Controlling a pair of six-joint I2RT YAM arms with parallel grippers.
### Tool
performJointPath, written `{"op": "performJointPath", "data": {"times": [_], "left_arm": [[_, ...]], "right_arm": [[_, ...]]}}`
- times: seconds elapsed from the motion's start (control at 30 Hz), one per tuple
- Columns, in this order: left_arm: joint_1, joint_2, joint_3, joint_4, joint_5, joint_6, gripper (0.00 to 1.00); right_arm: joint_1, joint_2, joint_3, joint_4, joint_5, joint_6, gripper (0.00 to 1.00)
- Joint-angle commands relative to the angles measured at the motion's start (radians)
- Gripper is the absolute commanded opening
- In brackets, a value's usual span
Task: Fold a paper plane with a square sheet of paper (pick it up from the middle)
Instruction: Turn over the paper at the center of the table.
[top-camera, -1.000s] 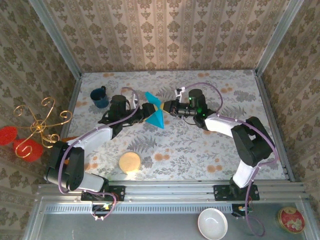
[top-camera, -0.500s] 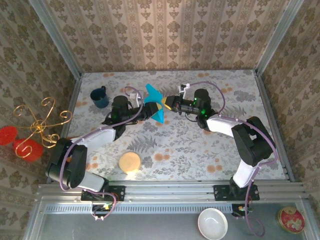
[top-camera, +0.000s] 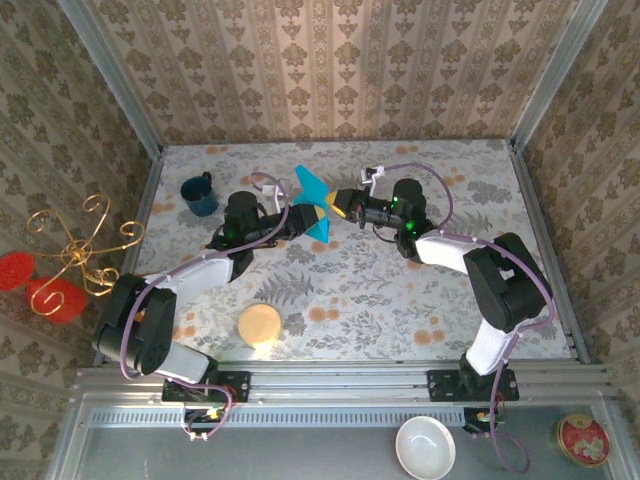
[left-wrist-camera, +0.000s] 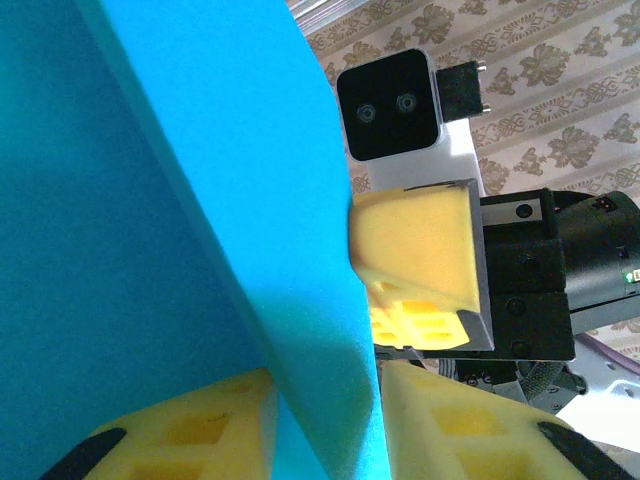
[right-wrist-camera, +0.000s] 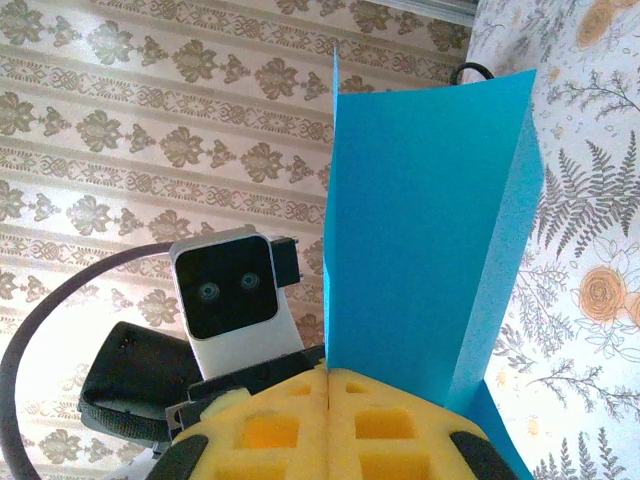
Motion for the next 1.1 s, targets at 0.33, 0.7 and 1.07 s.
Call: {"op": "performJointPath", "data": {"times": [0.33, 0.7, 1.07], "left_arm": [[0.011, 0.001, -0.001, -0.01, 0.012, 0.014, 0.18], [-0.026, -0.027, 0.173, -0.668, -0.248, 0.406, 0.14], [-0.255, 0.209, 0.577, -1.331, -1.102, 0.716, 0.13]], "right_arm": [[-0.039, -0.042, -0.055, -0.038, -0.017, -0.042, 0.34], [-0.115, -0.254, -0.084, -0.546, 0.149, -0.382, 0.51], [-0.123, -0.449, -0.104, -0.843, 0.421, -0.566, 0.53]]}}
